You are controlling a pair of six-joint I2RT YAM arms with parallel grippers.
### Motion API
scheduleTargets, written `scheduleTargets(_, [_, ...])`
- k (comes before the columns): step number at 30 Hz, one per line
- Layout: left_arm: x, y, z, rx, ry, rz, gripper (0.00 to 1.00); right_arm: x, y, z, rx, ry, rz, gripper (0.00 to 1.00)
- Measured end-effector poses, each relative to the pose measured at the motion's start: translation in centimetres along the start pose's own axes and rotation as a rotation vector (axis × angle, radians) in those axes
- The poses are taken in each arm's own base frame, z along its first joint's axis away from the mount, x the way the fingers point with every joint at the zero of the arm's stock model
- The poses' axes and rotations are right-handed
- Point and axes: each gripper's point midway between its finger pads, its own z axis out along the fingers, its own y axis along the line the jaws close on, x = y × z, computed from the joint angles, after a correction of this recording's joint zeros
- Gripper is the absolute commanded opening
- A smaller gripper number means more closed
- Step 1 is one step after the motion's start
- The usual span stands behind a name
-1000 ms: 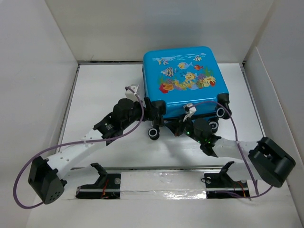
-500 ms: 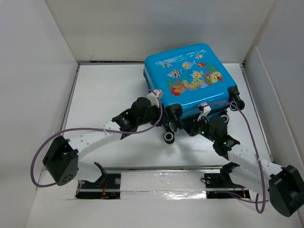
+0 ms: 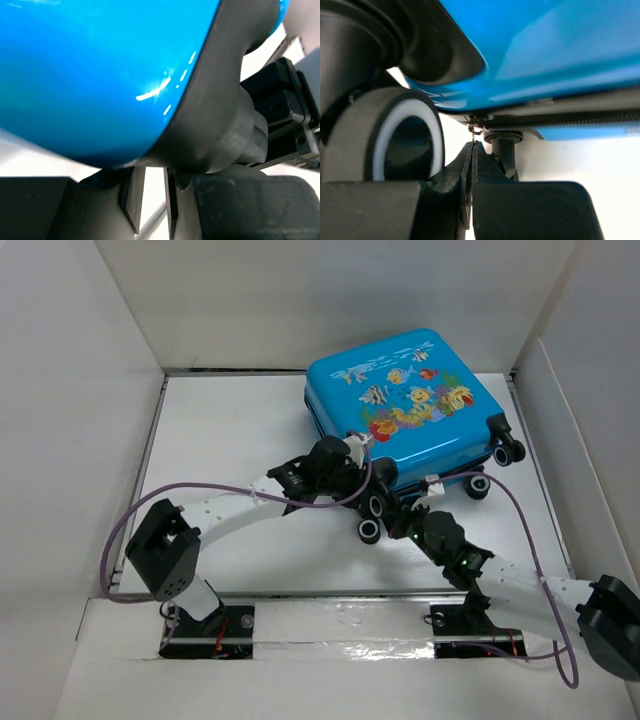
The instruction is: Pack the luggage
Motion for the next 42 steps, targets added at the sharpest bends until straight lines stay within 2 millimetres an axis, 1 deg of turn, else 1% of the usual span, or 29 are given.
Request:
scheduleTargets(3, [0.0, 0.1, 0.0, -0.022, 0.054, 0.0, 0.18, 0.2, -0.1, 0.4, 0.075, -0.063, 0.051, 0.0])
scheduleTargets(6, [-0.8, 0.8, -0.3, -0.067, 0.091, -0.004, 0.18, 0.2, -0.5, 1.4, 0.141, -0.13, 0.071, 0.0])
scheduleTargets(10, [-2.3, 2.7, -0.4, -0.15, 0.101, 0.005, 0.18, -0.4, -0.6, 3.8, 0.182, -0.22, 0.1, 0.0])
scheduleTargets(13, [-3.1, 4.2, -1.0, -0.228, 0.078, 0.033, 0.24, -0.5, 0.0, 5.0, 0.161, -0.251, 0.114, 0.0])
scheduleTargets(16, [-3.7, 4.7, -1.7, -0.243, 0.034, 0.045, 0.27, -0.8, 0.5, 4.9, 0.132, -0.252, 0.103, 0.0])
scheduleTargets(19, [-5.3, 4.6, -2.4, -0.2, -0.057, 0.024, 0.27, -0.7, 1.6, 3.5, 0.082, -0.244, 0.08, 0.0])
scheduleTargets(21, [-5.7, 4.0, -2.6, -0.158, -0.067, 0.014, 0.28, -1.1, 1.6, 2.7, 0.073, -0.252, 0.058, 0.0])
scheduleTargets(23, [-5.6, 3.2, -2.3, -0.117, -0.057, 0.014, 0.29, -1.4, 1.5, 2.2, 0.073, -0.247, 0.02, 0.0])
scheduleTargets(24, [-5.4, 2.9, -2.1, -0.103, -0.047, 0.014, 0.29, -1.2, 1.6, 2.2, 0.073, -0.23, -0.007, 0.02])
scheduleTargets(25, [-5.3, 2.8, -2.0, -0.095, -0.04, 0.014, 0.3, -1.1, 1.9, 2.4, 0.067, -0.208, -0.034, 0.06])
scheduleTargets(26, [-5.2, 2.8, -2.0, -0.096, -0.036, 0.013, 0.32, -1.2, 2.3, 2.8, 0.066, -0.189, -0.057, 0.13])
scheduleTargets(27, [-5.2, 2.9, -2.1, -0.099, -0.034, 0.011, 0.33, -1.2, 2.8, 3.2, 0.064, -0.167, -0.079, 0.37])
scheduleTargets(28, [-5.3, 3.3, -2.2, -0.117, -0.037, 0.009, 0.33, -1.4, 3.5, 3.5, 0.052, -0.154, -0.077, 0.5])
scheduleTargets(29, [-5.6, 3.8, -2.3, -0.138, -0.06, 0.008, 0.34, -1.4, 5.3, 3.6, -0.009, -0.132, -0.079, 0.71])
scheduleTargets(30, [-6.1, 4.1, -2.3, -0.143, -0.09, 0.007, 0.34, -1.4, 7.7, 3.5, -0.082, -0.113, -0.068, 0.82])
scheduleTargets(31, [-6.4, 4.2, -2.4, -0.145, -0.122, 0.006, 0.34, -1.3, 9.7, 3.0, -0.148, -0.096, -0.066, 0.9])
scheduleTargets(32, [-6.5, 4.6, -2.7, -0.15, -0.158, 0.002, 0.34, -1.1, 11.4, 2.2, -0.216, -0.078, -0.059, 0.99])
scheduleTargets(33, [-6.5, 4.8, -3.1, -0.146, -0.199, -0.006, 0.34, -1.0, 12.1, 1.6, -0.249, -0.064, -0.052, 1.0])
scheduleTargets(34, [-6.3, 5.1, -3.7, -0.144, -0.23, -0.017, 0.34, -1.1, 12.5, 1.0, -0.27, -0.058, -0.051, 1.0])
scheduleTargets(35, [-6.1, 5.3, -4.2, -0.14, -0.259, -0.028, 0.34, -1.1, 12.4, 0.5, -0.276, -0.05, -0.046, 1.0])
scheduleTargets(38, [-5.4, 6.0, -5.4, -0.133, -0.324, -0.054, 0.33, -1.0, 11.3, -1.1, -0.261, -0.022, -0.043, 1.0])
scheduleTargets(40, [-4.9, 6.5, -5.4, -0.129, -0.348, -0.071, 0.31, -1.1, 10.4, -2.2, -0.244, -0.007, -0.047, 0.95])
scheduleTargets(41, [-4.5, 6.8, -5.2, -0.128, -0.35, -0.077, 0.3, -1.3, 10.0, -2.8, -0.233, -0.001, -0.048, 0.9])
scheduleTargets(42, [-3.9, 7.1, -4.9, -0.124, -0.348, -0.085, 0.29, -1.6, 9.5, -3.4, -0.22, -0.001, -0.049, 0.73])
